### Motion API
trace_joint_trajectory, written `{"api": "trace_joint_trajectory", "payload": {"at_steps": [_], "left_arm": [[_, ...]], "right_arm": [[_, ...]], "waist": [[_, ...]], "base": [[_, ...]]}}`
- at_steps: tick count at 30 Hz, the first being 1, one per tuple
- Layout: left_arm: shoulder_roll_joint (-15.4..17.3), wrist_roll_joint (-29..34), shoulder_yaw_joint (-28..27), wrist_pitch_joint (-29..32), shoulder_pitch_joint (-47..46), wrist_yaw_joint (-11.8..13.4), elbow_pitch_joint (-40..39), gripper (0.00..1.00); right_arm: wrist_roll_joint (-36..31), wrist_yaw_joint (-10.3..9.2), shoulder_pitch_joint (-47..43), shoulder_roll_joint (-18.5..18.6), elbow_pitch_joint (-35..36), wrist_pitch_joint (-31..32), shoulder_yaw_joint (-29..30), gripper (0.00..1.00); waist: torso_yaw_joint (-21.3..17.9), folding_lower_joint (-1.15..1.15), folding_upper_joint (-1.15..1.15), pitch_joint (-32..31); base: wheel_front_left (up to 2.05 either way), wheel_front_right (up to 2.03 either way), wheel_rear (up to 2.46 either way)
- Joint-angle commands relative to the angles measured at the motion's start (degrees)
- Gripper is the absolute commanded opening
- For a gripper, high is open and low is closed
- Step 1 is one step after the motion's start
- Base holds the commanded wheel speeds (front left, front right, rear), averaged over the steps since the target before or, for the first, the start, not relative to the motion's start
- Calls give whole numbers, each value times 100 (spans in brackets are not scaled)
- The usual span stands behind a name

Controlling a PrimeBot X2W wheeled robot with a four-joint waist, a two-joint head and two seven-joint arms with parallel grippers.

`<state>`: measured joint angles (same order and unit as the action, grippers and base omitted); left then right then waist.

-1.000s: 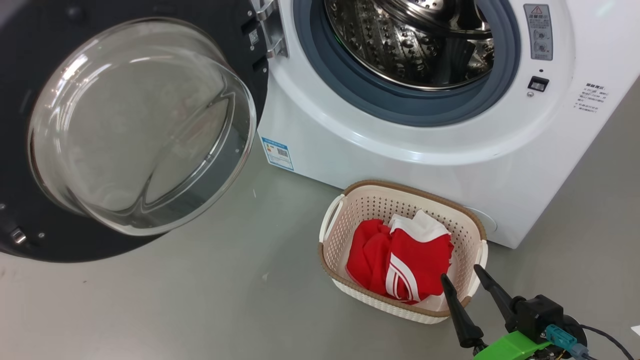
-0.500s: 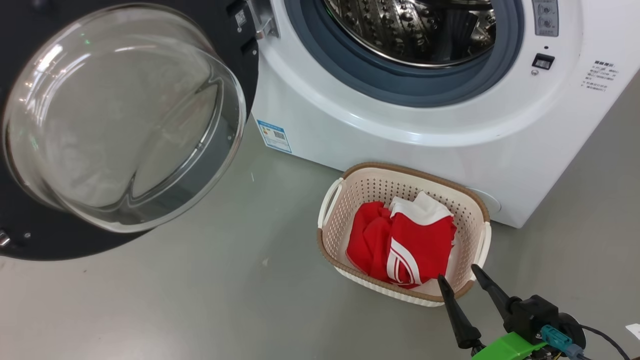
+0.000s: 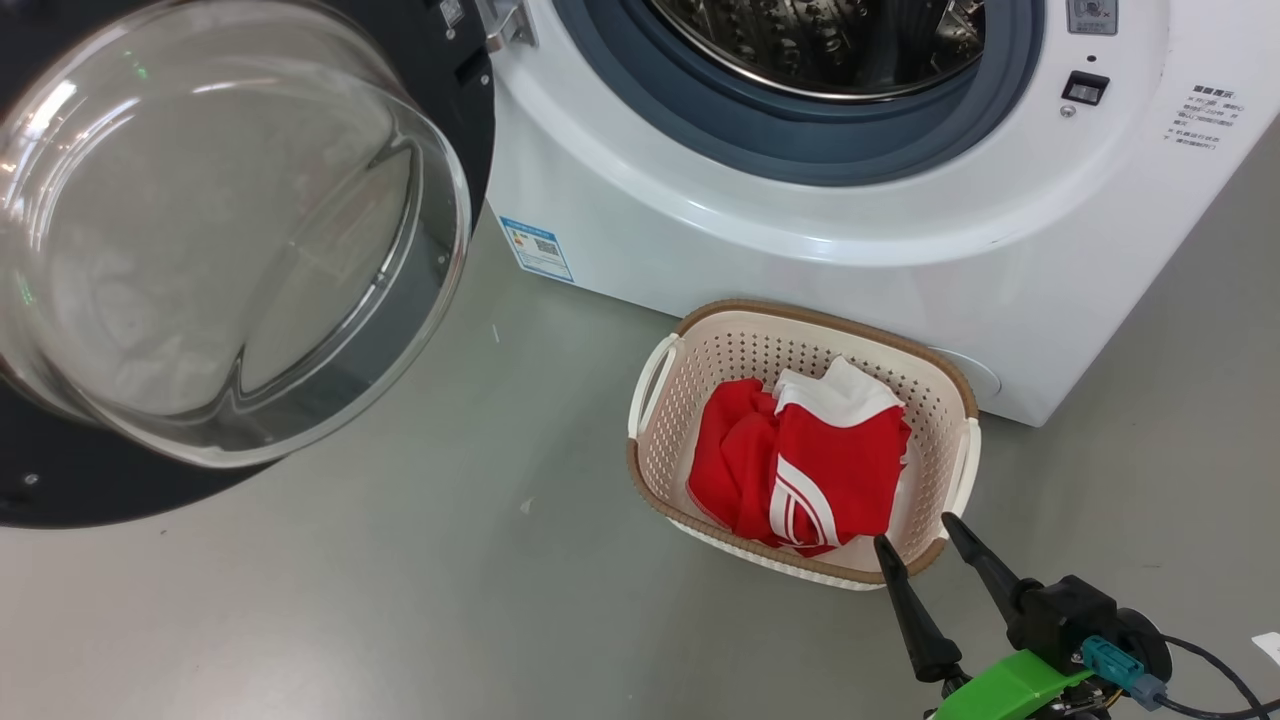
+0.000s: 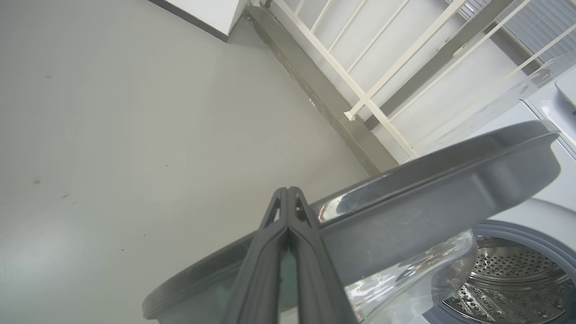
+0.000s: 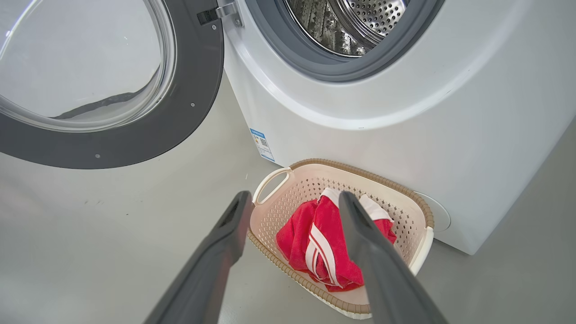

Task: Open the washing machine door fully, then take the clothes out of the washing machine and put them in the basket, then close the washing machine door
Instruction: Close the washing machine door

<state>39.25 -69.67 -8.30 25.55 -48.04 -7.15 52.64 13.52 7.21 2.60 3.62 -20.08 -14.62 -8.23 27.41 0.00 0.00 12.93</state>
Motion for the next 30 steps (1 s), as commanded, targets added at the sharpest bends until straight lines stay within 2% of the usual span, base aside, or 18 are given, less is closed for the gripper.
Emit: {"api": "trace_joint_trajectory", "payload": {"at_steps": [1, 16, 30], "left_arm": [[455, -43, -97, -7, 64, -34, -167, 0], [525, -491, 348, 245, 236, -34, -429, 0], [707, -917, 700, 701, 557, -34, -1009, 0]], "right_arm": [[-67, 28, 125, 1, 120, -38, -164, 100], [-78, 28, 133, -19, 111, -38, -136, 100], [5, 28, 57, -45, 112, -38, -145, 100]], "waist": [[-9, 0, 0, -3], [-16, 0, 0, -47], [-18, 0, 0, -269]], "base": [[0, 0, 0], [0, 0, 0], [0, 0, 0]]}}
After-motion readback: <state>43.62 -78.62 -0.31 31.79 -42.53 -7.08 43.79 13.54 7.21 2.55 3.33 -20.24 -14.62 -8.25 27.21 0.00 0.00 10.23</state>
